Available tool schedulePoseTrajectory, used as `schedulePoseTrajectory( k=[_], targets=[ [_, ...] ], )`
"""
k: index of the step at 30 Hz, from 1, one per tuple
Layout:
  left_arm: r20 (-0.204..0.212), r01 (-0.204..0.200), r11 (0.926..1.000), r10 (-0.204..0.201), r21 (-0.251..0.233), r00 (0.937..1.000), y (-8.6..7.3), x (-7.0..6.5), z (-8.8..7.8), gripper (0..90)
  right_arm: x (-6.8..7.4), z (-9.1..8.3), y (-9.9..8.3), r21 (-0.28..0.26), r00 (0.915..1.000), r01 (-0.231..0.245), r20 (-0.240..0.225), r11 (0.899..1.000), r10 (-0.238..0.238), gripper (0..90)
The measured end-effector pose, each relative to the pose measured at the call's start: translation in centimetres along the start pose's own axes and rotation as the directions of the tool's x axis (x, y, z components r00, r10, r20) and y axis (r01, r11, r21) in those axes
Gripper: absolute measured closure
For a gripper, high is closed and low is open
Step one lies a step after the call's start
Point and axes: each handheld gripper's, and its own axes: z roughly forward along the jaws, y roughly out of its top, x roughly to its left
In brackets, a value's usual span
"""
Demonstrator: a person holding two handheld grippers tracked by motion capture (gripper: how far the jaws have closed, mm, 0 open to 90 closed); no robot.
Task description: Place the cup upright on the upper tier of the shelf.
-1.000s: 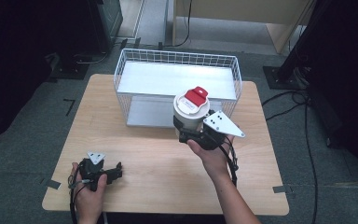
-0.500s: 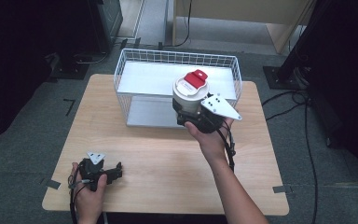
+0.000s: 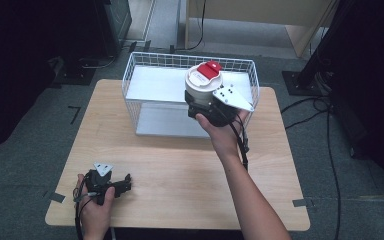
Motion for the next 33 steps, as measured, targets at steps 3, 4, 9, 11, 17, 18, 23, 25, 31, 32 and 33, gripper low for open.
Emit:
schedulePoseTrajectory(
  k=[3,4,9,11,17,18,23,25,31,32,33],
  targets=[
    [0.001,-0.002,1.0000,0.002,0.001,1.0000,0.0,0.0,0.0,0.0,-0.3,1.0,0.3,0.005,0.9999,-0.014,0.009,1.000,0.014,8.9],
    [0.001,-0.002,1.0000,0.002,0.001,1.0000,0.0,0.0,0.0,0.0,-0.4,1.3,0.4,0.003,0.9999,-0.006,0.012,1.000,0.006,8.9],
    [0.001,-0.002,1.0000,0.002,0.001,1.0000,0.0,0.0,0.0,0.0,-0.4,2.1,0.7,0.011,0.9998,0.004,0.018,1.000,-0.004,8.9],
    [0.002,-0.003,1.0000,0.003,0.001,1.0000,0.0,0.0,0.0,0.0,-0.6,2.8,0.7,0.016,0.9997,-0.002,0.023,1.000,0.001,8.9],
    [0.003,-0.004,1.0000,0.004,-0.001,1.0000,0.0,0.0,0.0,0.0,-1.0,4.4,0.8,0.026,0.9995,-0.007,0.033,1.000,0.006,8.9],
    [0.003,-0.004,1.0000,0.004,-0.001,1.0000,0.0,0.0,0.0,0.0,-1.1,4.6,0.9,0.024,0.9993,-0.013,0.034,1.000,0.012,8.8],
    [0.003,-0.004,1.0000,0.004,-0.001,1.0000,0.0,0.0,0.0,0.0,-1.4,5.9,1.3,0.030,0.9987,-0.009,0.051,0.999,0.007,8.8],
    [0.002,-0.003,1.0000,0.003,-0.002,1.0000,0.0,0.0,0.0,0.0,-1.4,6.2,1.4,0.030,0.9987,-0.007,0.050,1.000,0.006,8.8],
    [0.003,-0.003,1.0000,0.003,-0.003,1.0000,0.0,0.0,0.0,0.0,-1.4,7.7,2.1,0.032,0.9984,-0.011,0.055,0.999,0.010,8.8],
    [0.003,-0.003,1.0000,0.003,-0.002,1.0000,0.0,0.0,0.0,0.0,-1.3,7.9,2.1,0.034,0.9982,-0.014,0.059,0.999,0.012,8.8],
    [0.003,-0.003,1.0000,0.003,-0.001,1.0000,0.0,0.0,0.0,0.0,-1.3,8.2,2.0,0.039,0.9980,-0.013,0.063,0.999,0.011,8.8]
  ],
)
